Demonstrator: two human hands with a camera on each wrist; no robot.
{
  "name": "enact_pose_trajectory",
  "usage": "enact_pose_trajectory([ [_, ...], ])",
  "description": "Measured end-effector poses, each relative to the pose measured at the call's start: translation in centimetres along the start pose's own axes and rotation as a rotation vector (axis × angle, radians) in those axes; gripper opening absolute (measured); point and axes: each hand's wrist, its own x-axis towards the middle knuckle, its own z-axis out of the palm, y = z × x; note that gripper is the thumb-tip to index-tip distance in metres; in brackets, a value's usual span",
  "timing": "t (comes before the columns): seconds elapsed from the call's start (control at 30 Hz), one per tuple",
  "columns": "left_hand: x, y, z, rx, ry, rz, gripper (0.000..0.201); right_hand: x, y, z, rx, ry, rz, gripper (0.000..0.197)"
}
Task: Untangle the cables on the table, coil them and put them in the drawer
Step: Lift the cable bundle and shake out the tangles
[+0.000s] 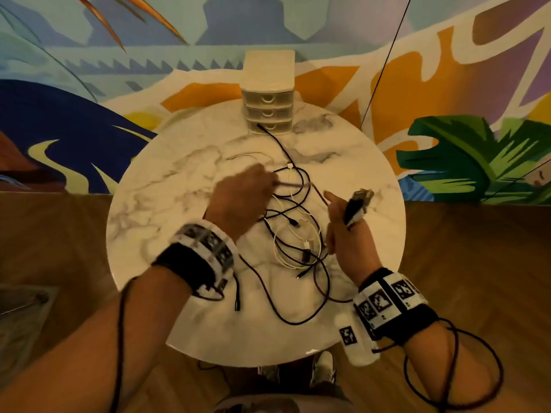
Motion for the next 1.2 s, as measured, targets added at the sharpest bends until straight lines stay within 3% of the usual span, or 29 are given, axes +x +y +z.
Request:
enact_pose_trajectory([
  [0.1, -2.1, 2.6, 1.7, 0.062, -0.186, 0.136, 0.028, 0.2, -1.1, 1.8, -0.172, -0.140, 0.023, 0.051],
  [0.27, -4.1, 2.1, 4.5, 0.003, -0.263, 0.100, 0.029, 0.4, -0.2, 1.5, -0.417, -0.249, 0.021, 0.039],
  [0.33, -4.8, 0.7, 5.7, -0.143, -0.336, 0.027, 0.028, 0.2, 0.0, 1.4, -0.466, -0.229, 0.010, 0.039],
  [0.4, -5.0, -1.9, 6.4, -0.244, -0.360, -0.138, 0.026, 0.3, -0.1, 1.0, -0.313, -0.126, 0.052, 0.040],
  [0.43, -4.8, -3.6, 6.4, -0.263, -0.303, -0.239, 0.023, 0.5, -0.1, 0.5, -0.207, -0.061, 0.067, 0.041],
  [0.5, -3.9, -6.2, 5.4, -0.205, -0.023, -0.360, 0.018, 0.9, 0.5, -0.7, -0.102, 0.063, 0.097, 0.043],
  [0.57, -2.8, -6.5, 3.7, -0.036, 0.173, -0.326, 0.016, 1.2, 1.7, -1.8, -0.127, 0.133, 0.143, 0.046],
  [0.6, -2.3, -6.2, 3.1, 0.009, 0.158, -0.278, 0.016, 1.3, 2.4, -2.2, -0.143, 0.163, 0.173, 0.046],
  [0.67, -2.0, -5.0, 2.6, -0.041, -0.139, -0.147, 0.019, 1.7, 4.0, -3.3, -0.208, 0.202, 0.234, 0.046],
  [0.73, -2.3, -4.6, 2.6, -0.185, -0.441, -0.126, 0.021, 1.9, 5.7, -4.5, -0.308, 0.191, 0.292, 0.044],
  [0.77, -2.4, -4.6, 2.3, -0.319, -0.466, -0.181, 0.017, 2.0, 6.4, -5.1, -0.345, 0.174, 0.314, 0.044],
  [0.87, -2.2, -3.8, 1.0, -0.661, -0.353, -0.342, 0.014, 1.7, 7.0, -6.3, -0.371, 0.190, 0.282, 0.040],
  [0.93, -1.6, -2.5, 0.1, -0.654, -0.388, -0.268, 0.014, 1.3, 5.6, -6.5, -0.268, 0.268, 0.182, 0.036],
  [1.0, -1.0, -0.7, -0.7, -0.469, -0.479, -0.101, 0.018, 0.9, 3.6, -6.2, -0.123, 0.317, 0.026, 0.033],
  [1.1, -0.3, 2.4, -1.2, -0.280, -0.517, 0.082, 0.017, 0.2, 0.7, -4.6, -0.060, 0.126, -0.153, 0.029],
  [1.2, 0.1, 5.5, -1.9, -0.436, -0.466, 0.113, 0.006, -0.5, -1.0, -3.2, -0.113, -0.153, -0.165, 0.030],
])
